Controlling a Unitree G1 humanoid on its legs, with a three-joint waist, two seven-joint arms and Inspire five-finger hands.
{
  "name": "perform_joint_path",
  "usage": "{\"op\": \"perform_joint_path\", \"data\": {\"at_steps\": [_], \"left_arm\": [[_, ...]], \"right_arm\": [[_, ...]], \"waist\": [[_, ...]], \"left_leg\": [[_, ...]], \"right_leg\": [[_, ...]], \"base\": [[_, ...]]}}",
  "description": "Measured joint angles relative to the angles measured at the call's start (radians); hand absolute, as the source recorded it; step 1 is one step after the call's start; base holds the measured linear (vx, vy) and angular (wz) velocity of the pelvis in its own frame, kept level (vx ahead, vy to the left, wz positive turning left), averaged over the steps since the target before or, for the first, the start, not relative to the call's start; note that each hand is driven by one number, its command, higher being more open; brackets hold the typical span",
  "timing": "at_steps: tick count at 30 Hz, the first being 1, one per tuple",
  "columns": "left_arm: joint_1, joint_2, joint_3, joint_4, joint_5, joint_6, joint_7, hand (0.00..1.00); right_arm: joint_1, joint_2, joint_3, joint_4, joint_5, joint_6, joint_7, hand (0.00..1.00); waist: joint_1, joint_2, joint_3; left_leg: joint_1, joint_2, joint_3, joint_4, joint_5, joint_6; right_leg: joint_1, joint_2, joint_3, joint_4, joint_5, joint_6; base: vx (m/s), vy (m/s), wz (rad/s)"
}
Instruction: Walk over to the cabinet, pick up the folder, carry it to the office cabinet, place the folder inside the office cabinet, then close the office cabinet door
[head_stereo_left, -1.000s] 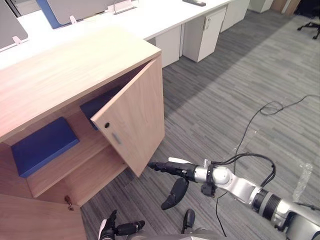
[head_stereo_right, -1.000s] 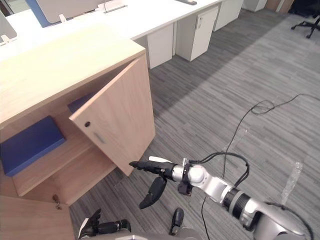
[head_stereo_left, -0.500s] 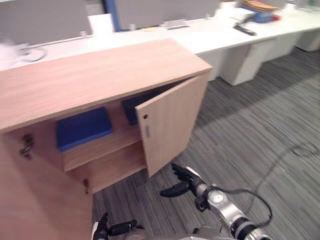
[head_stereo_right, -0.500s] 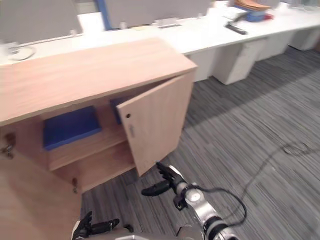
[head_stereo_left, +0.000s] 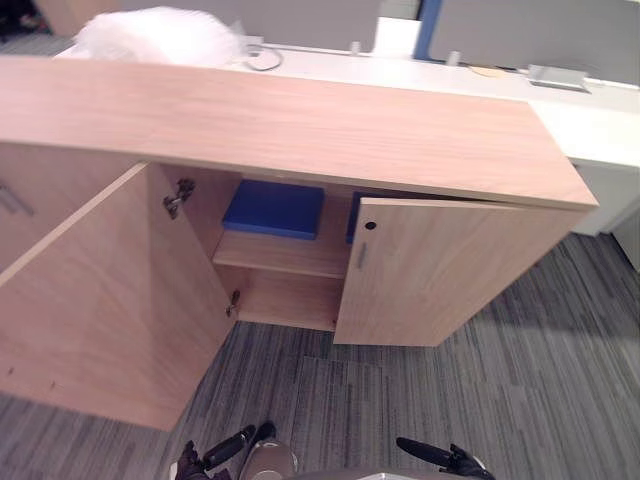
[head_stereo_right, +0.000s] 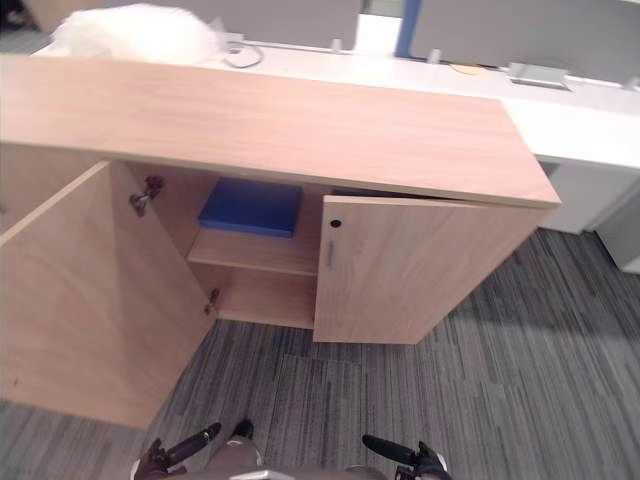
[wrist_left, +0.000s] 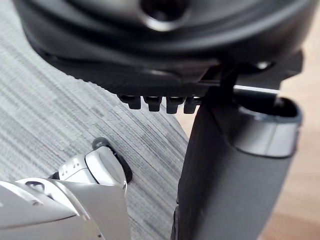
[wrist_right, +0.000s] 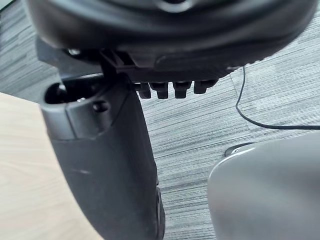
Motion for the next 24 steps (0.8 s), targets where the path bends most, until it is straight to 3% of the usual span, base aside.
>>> {"op": "perform_joint_path", "data": {"at_steps": [1,2,3,5,7,8,9,10,12,13,15,17,24], "left_arm": [[-0.003,-0.004,0.014,-0.001,-0.003,-0.001,0.004,1.00],[-0.006,-0.007,0.036,0.000,-0.006,0.000,0.010,1.00],[0.005,-0.006,0.046,0.008,-0.007,0.003,0.017,1.00],[0.011,-0.010,0.037,0.026,-0.006,0.001,0.026,1.00],[-0.006,-0.001,0.026,0.091,-0.007,0.004,0.026,1.00],[-0.012,0.007,0.020,0.102,-0.007,0.006,0.023,1.00],[-0.007,0.033,-0.010,0.105,-0.007,0.011,0.026,1.00],[-0.006,0.042,-0.020,0.115,-0.007,0.015,0.029,1.00],[-0.005,0.045,-0.051,0.121,-0.011,0.013,0.032,1.00],[-0.005,0.044,-0.055,0.121,-0.012,0.013,0.032,1.00],[0.002,0.043,-0.082,0.125,-0.035,0.013,0.032,1.00],[0.003,0.045,-0.088,0.141,-0.068,0.011,0.031,1.00],[0.010,0.051,-0.143,0.126,-0.107,0.003,0.030,1.00]], "right_arm": [[0.000,0.016,-0.026,-0.001,0.002,-0.001,-0.003,1.00],[-0.001,0.027,-0.055,-0.002,0.003,-0.003,-0.006,1.00],[0.001,0.030,-0.107,-0.010,0.019,-0.006,-0.006,1.00],[0.008,0.027,-0.222,-0.007,0.083,-0.006,-0.013,1.00],[0.008,0.025,-0.367,0.013,0.171,-0.007,-0.028,1.00],[0.002,0.032,-0.385,0.025,0.193,-0.006,-0.033,1.00],[-0.005,0.046,-0.398,0.058,0.217,-0.004,-0.039,1.00],[-0.004,0.049,-0.406,0.070,0.240,-0.005,-0.037,1.00],[-0.006,0.049,-0.433,0.071,0.256,-0.010,-0.039,1.00],[-0.006,0.047,-0.434,0.071,0.261,-0.011,-0.040,1.00],[-0.017,0.044,-0.434,0.071,0.275,-0.020,-0.040,1.00],[-0.031,0.042,-0.434,0.072,0.275,-0.028,-0.041,1.00],[-0.028,0.032,-0.420,0.072,0.275,-0.027,-0.054,1.00]], "waist": [[0.000,-0.006,0.011],[0.010,-0.004,0.019],[0.003,0.006,0.024],[0.000,0.027,0.012],[-0.018,0.070,0.004],[-0.022,0.056,0.010],[-0.026,0.021,0.021],[-0.029,0.010,0.015],[-0.034,0.014,0.013],[-0.034,0.016,0.013],[-0.035,0.027,0.006],[-0.037,0.030,0.007],[-0.052,0.048,0.031]], "left_leg": [[0.001,0.023,0.091,0.013,-0.009,0.033],[-0.023,0.083,0.236,0.100,-0.059,0.065],[-0.048,0.159,0.395,0.257,-0.119,0.064],[-0.024,0.187,0.531,0.340,-0.155,0.078],[0.013,0.173,0.676,0.273,-0.213,0.086],[0.022,0.141,0.673,0.237,-0.201,0.092],[0.057,0.067,0.663,0.140,-0.152,0.103],[0.085,0.007,0.634,0.051,-0.104,0.114],[0.138,-0.048,0.587,-0.088,-0.032,0.126],[0.148,-0.055,0.578,-0.112,-0.017,0.127],[0.215,-0.100,0.533,-0.306,0.090,0.126],[0.253,-0.119,0.516,-0.413,0.150,0.123],[0.258,-0.156,0.448,-0.428,0.156,0.122]], "right_leg": [[0.014,-0.001,-0.017,-0.012,0.004,-0.009],[0.023,0.001,-0.041,-0.018,0.005,-0.021],[0.046,0.001,-0.078,-0.031,0.004,-0.024],[0.066,-0.022,-0.139,-0.055,0.005,-0.021],[0.068,-0.046,-0.229,-0.034,0.004,-0.008],[0.064,-0.059,-0.236,-0.024,0.002,-0.004],[0.069,-0.095,-0.237,-0.026,0.014,-0.007],[0.088,-0.113,-0.243,-0.050,0.048,0.000],[0.111,-0.127,-0.258,-0.059,0.097,0.001],[0.113,-0.127,-0.260,-0.059,0.106,0.002],[0.119,-0.132,-0.280,-0.067,0.145,0.012],[0.130,-0.128,-0.292,-0.084,0.149,0.014],[0.170,-0.148,-0.350,-0.089,0.136,0.027]], "base": [[-0.03,-0.108,0.63],[-0.04,-0.099,0.52],[-0.02,-0.073,0.70],[0.04,0.024,0.89],[0.11,0.144,1.25],[0.11,0.148,1.18],[0.08,0.132,1.02],[0.09,0.129,1.01],[0.06,0.102,0.87],[0.04,0.097,0.80],[0.02,0.079,0.60],[0.00,0.037,0.28],[-0.04,0.009,0.33]]}}
